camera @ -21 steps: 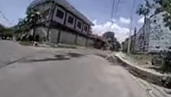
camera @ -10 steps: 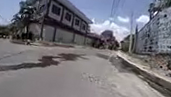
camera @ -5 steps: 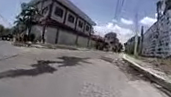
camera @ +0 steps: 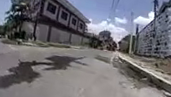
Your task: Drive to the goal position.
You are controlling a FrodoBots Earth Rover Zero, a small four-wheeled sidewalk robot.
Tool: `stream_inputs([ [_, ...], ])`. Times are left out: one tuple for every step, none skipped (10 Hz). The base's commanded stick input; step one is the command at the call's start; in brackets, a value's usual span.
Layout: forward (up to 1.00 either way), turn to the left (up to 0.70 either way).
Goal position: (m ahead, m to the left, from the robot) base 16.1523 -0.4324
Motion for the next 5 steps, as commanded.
stream_inputs([
  [1.00, 0.03],
  [1.00, 0.03],
  [1.00, 0.03],
  [1.00, 0.03],
  [1.00, -0.30],
])
